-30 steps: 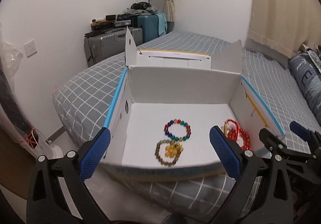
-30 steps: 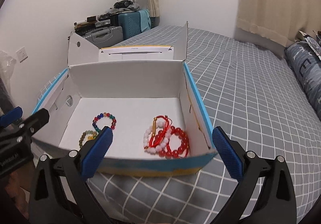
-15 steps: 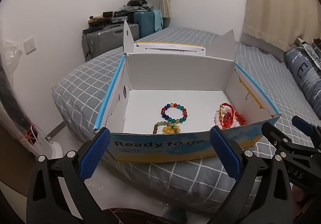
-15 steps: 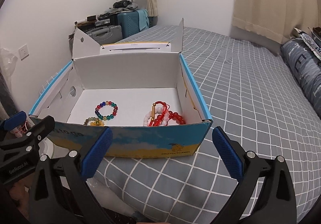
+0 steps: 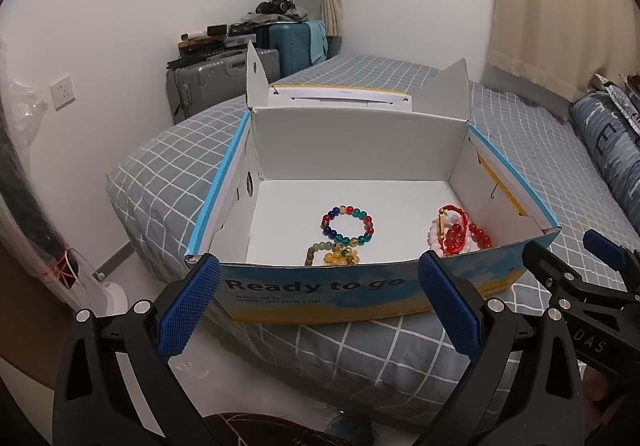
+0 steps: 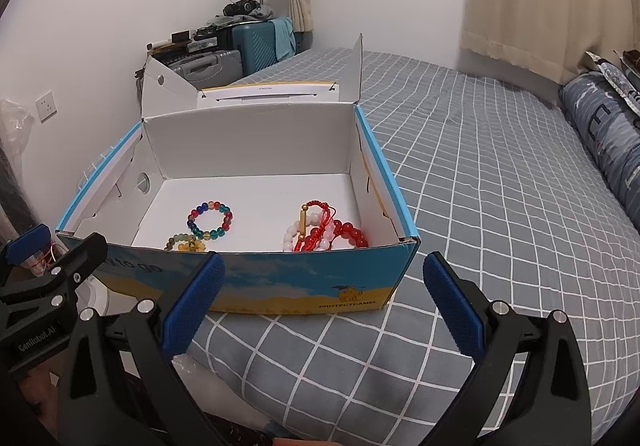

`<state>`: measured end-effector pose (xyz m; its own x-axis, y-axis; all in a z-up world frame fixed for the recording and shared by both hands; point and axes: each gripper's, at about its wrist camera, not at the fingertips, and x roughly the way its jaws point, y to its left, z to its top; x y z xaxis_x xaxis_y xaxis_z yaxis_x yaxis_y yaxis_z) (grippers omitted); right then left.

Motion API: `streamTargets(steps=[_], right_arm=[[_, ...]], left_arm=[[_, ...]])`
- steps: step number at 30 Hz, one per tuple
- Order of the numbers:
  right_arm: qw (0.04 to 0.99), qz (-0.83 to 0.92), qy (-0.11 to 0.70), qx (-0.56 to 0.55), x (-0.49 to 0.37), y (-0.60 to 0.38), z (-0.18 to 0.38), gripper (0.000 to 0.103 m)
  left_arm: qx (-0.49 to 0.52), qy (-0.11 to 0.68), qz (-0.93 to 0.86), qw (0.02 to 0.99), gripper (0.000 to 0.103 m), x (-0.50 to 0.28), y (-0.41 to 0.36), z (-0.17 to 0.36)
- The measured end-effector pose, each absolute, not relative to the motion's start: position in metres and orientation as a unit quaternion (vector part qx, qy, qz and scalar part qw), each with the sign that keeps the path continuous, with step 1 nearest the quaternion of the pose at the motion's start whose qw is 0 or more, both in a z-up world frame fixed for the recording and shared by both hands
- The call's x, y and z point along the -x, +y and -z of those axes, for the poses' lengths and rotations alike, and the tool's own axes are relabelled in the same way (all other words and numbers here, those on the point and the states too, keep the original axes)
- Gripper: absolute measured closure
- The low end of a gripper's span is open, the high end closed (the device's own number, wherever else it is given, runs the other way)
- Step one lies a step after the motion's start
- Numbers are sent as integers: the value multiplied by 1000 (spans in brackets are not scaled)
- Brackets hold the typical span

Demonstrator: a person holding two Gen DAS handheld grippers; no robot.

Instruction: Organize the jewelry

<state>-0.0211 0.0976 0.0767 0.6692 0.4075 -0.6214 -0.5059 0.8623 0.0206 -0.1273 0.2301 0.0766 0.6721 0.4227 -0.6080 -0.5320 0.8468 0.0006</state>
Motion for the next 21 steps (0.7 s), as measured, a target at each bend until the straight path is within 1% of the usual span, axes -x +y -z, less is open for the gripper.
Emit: streamTargets(steps=[21], right_arm=[[909, -248, 324, 79, 19, 98, -76, 8]], left_arm=[[78, 313, -270, 907, 6, 125, 228, -75]])
